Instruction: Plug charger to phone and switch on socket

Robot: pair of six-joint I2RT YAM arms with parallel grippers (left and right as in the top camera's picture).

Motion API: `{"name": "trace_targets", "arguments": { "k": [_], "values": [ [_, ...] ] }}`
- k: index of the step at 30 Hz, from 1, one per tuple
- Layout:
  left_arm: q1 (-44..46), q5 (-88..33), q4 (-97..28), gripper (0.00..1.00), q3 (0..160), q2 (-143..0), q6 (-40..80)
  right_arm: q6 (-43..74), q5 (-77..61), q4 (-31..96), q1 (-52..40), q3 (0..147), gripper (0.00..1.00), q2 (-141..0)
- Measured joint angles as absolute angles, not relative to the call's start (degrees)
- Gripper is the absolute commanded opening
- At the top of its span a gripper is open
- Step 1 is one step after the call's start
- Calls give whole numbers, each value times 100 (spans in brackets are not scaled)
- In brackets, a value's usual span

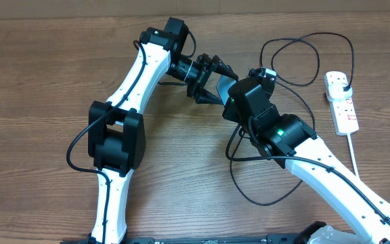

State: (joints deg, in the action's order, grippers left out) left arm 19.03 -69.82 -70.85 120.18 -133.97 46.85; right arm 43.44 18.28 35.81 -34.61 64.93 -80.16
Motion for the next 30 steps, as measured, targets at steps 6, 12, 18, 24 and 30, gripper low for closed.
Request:
{"name": "trace_targets", "arguments": {
  "k": [6,12,18,24,30],
  "values": [
    [1903,-7015,-7083,75,12018,-13397,4687,4342,1817,3533,-3465,6493,10,-8016],
    [1903,-7015,-7070,76,12018,-13406,4687,4309,1789,3505,-3489,6493,4,-8016],
    [1914,-7131,-6840,100,12022,-13406,4783,4576,1837,3479,-3487,6493,4,-8020],
    [1911,-7094,-5848,100,12038,-13406,4805,6479,2088,3347,-3411,6493,4,-8029],
    [1911,-7024,-5695,93,12040,-13406,4805,8792,2082,2770,-3312,6493,4,-8031]
  ]
}}
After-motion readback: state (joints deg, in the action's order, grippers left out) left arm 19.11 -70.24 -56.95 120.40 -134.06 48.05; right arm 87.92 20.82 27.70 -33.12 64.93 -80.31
